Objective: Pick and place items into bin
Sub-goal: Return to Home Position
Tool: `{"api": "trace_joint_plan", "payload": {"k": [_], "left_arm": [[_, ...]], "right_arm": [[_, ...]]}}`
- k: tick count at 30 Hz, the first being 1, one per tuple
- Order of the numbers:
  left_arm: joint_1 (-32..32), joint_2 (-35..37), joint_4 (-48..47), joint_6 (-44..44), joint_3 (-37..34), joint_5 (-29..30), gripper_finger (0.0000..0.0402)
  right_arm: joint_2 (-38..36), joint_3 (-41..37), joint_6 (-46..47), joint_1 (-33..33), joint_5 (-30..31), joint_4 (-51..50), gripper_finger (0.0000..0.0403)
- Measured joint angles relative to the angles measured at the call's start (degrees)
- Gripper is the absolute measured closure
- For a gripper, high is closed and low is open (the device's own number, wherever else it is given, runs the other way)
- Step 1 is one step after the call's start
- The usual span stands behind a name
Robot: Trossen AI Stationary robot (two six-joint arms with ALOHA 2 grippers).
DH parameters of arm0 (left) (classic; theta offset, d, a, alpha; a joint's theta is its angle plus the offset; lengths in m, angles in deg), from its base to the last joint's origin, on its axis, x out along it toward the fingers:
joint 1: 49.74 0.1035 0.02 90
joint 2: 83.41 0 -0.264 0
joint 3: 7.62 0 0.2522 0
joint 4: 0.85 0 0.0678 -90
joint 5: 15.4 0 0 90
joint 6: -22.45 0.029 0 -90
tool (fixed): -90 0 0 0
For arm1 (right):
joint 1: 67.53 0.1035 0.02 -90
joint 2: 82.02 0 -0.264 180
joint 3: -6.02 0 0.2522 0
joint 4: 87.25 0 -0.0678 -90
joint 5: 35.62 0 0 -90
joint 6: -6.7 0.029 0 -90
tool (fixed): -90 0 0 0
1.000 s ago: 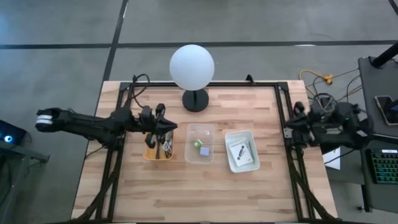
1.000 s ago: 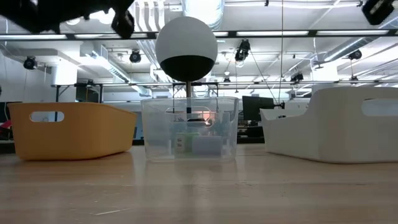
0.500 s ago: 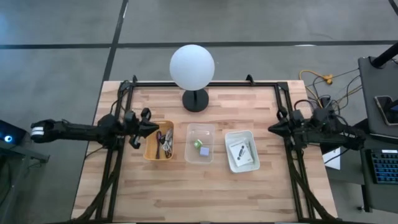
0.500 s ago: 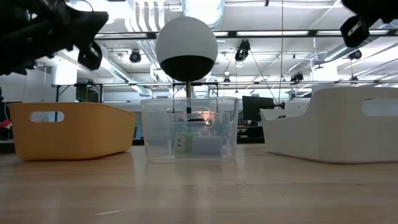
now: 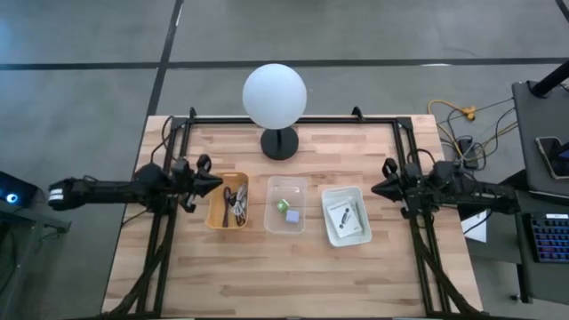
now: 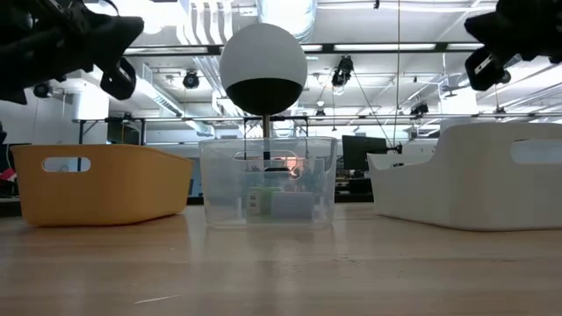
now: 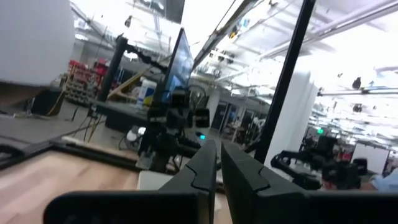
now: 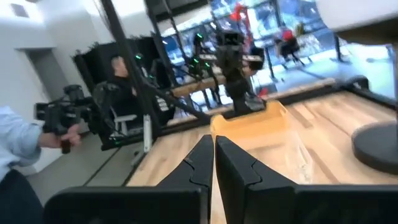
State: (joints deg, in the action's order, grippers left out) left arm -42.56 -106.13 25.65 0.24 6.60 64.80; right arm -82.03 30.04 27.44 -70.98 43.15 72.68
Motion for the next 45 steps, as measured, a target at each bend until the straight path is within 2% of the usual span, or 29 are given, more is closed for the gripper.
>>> {"api": "trace_joint_plan", "payload": {"k": [5,10,15,25,35,45], "left_arm": [[-0.02,0.44,-0.31,0.07,-0.01,0.0,0.0393],[-0.02,0.01,-0.28,0.09,-0.05,0.0,0.0393],[-1.84,-0.62,-0.52,0.11,-0.07,0.49,0.0393],[-3.45,6.98,-0.19,0.13,-0.12,0.47,0.0393],[-3.85,21.36,0.37,0.15,-0.18,0.44,0.0393],[-4.76,21.07,3.52,0.15,-0.23,0.45,0.0393]], "right_arm": [[0.0,-2.0,-1.08,0.04,-1.32,2.98,0.0394],[0.0,-9.0,-1.38,0.04,-0.96,15.2,0.0394],[0.0,-9.74,2.99,0.0,3.74,12.3,0.0394],[0.55,-9.74,5.09,0.02,3.87,12.42,0.0394],[0.0,-9.74,5.24,0.07,3.72,12.04,0.0394],[0.0,-9.74,5.24,0.2,3.72,12.11,0.0394]]}}
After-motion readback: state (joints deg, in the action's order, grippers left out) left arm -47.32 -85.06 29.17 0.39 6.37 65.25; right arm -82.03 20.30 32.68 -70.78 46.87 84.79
